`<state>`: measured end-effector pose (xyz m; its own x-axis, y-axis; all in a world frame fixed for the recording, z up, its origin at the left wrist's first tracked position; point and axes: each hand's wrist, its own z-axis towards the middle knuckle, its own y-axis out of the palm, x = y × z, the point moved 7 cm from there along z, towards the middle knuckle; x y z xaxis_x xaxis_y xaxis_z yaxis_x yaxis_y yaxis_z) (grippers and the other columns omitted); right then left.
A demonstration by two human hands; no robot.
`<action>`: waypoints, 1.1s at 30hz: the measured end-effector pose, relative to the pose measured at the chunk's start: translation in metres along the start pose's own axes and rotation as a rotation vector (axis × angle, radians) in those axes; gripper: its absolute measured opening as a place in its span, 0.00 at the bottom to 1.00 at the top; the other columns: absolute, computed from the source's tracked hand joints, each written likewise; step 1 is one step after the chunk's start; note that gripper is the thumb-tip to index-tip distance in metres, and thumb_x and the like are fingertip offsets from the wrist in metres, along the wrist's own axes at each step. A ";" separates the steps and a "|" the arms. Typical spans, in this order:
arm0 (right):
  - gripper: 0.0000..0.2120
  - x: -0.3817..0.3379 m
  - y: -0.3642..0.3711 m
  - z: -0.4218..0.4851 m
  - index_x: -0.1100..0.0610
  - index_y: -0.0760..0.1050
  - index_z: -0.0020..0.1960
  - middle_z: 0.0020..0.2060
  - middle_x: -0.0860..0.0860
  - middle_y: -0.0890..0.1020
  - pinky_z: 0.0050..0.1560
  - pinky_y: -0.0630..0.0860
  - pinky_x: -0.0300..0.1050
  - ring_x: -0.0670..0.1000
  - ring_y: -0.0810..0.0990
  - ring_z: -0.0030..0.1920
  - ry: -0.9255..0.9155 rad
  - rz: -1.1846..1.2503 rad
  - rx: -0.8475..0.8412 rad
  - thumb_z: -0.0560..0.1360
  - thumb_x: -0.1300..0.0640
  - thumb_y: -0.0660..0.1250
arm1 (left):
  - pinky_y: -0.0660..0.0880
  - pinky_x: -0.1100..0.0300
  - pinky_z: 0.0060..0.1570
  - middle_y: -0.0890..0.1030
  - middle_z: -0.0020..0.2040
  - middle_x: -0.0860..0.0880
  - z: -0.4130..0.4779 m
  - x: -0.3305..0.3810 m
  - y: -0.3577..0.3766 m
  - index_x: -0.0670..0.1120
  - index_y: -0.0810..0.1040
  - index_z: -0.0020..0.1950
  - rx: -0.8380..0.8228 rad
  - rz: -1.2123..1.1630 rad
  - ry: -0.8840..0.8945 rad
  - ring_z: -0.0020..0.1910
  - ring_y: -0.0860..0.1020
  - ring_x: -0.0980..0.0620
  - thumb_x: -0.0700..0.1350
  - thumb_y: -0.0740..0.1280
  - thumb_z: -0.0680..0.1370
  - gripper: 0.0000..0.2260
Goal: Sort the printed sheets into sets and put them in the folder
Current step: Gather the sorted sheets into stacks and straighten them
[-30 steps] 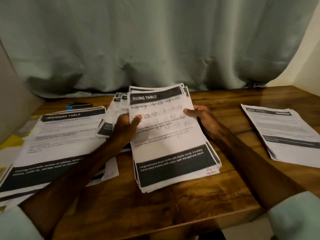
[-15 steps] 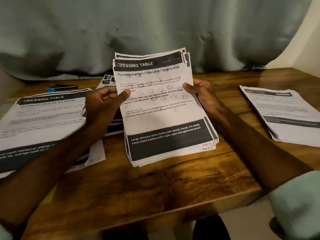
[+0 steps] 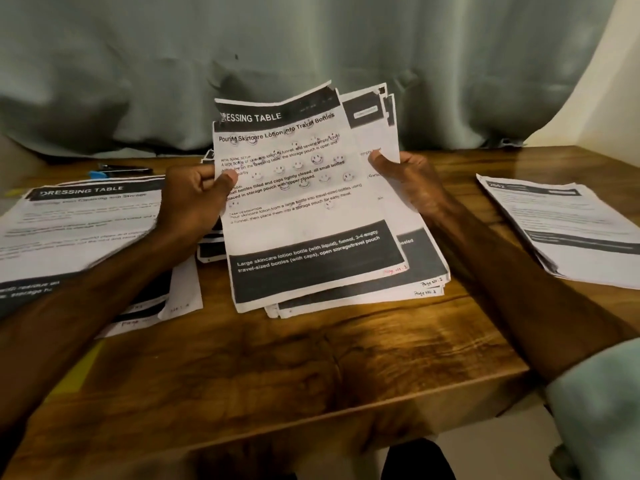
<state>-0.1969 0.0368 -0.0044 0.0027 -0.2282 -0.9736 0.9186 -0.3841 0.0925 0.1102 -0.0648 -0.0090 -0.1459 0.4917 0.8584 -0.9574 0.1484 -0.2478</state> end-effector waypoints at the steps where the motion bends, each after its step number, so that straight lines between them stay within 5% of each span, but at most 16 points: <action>1: 0.10 -0.002 -0.002 -0.002 0.65 0.80 0.55 0.47 0.53 0.88 0.43 0.83 0.49 0.55 0.88 0.46 0.003 -0.022 -0.001 0.78 0.60 0.71 | 0.83 0.43 0.50 0.87 0.49 0.46 0.001 0.000 -0.001 0.46 0.83 0.57 0.006 -0.006 -0.005 0.49 0.86 0.44 0.47 0.68 0.83 0.08; 5: 0.14 0.003 -0.013 -0.007 0.64 0.80 0.60 0.54 0.58 0.86 0.49 0.84 0.58 0.62 0.86 0.52 0.103 -0.064 -0.091 0.77 0.61 0.73 | 0.82 0.62 0.39 0.85 0.44 0.60 0.005 -0.002 -0.004 0.45 0.81 0.63 -0.008 -0.101 -0.036 0.45 0.86 0.57 0.44 0.69 0.82 0.10; 10: 0.17 0.015 -0.014 -0.008 0.64 0.82 0.60 0.55 0.62 0.85 0.58 0.80 0.67 0.66 0.84 0.55 0.185 -0.122 -0.133 0.72 0.62 0.77 | 0.84 0.57 0.45 0.87 0.53 0.48 -0.001 -0.004 0.006 0.42 0.82 0.63 -0.070 -0.155 -0.077 0.49 0.86 0.50 0.41 0.72 0.78 0.13; 19: 0.17 0.006 -0.035 -0.008 0.70 0.82 0.52 0.43 0.60 0.87 0.36 0.84 0.45 0.55 0.87 0.38 0.070 -0.398 0.041 0.67 0.64 0.81 | 0.84 0.58 0.45 0.86 0.51 0.53 -0.005 0.003 0.006 0.46 0.81 0.63 -0.068 -0.126 -0.003 0.48 0.86 0.53 0.40 0.72 0.79 0.13; 23: 0.15 0.013 -0.038 -0.004 0.65 0.84 0.46 0.43 0.58 0.88 0.40 0.85 0.46 0.57 0.88 0.42 0.110 -0.520 0.037 0.64 0.60 0.83 | 0.84 0.53 0.47 0.86 0.53 0.51 -0.003 -0.002 0.005 0.46 0.82 0.61 -0.071 -0.133 -0.015 0.49 0.86 0.51 0.40 0.73 0.78 0.12; 27: 0.15 0.010 -0.044 -0.001 0.66 0.84 0.47 0.44 0.58 0.88 0.41 0.86 0.47 0.58 0.88 0.44 0.071 -0.544 0.070 0.65 0.60 0.83 | 0.83 0.60 0.44 0.85 0.54 0.51 -0.001 0.001 0.004 0.42 0.81 0.65 -0.055 -0.115 0.024 0.48 0.86 0.55 0.39 0.72 0.79 0.14; 33: 0.13 0.000 -0.051 0.002 0.59 0.87 0.44 0.41 0.55 0.88 0.52 0.83 0.63 0.61 0.87 0.45 0.004 -0.650 0.156 0.66 0.52 0.83 | 0.81 0.66 0.40 0.86 0.45 0.61 0.000 -0.001 0.004 0.43 0.81 0.64 -0.061 -0.114 0.015 0.47 0.86 0.57 0.41 0.72 0.79 0.13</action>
<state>-0.2443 0.0546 -0.0085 -0.5306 0.0970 -0.8420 0.6655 -0.5675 -0.4848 0.1067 -0.0649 -0.0106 -0.0331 0.4816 0.8757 -0.9506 0.2555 -0.1764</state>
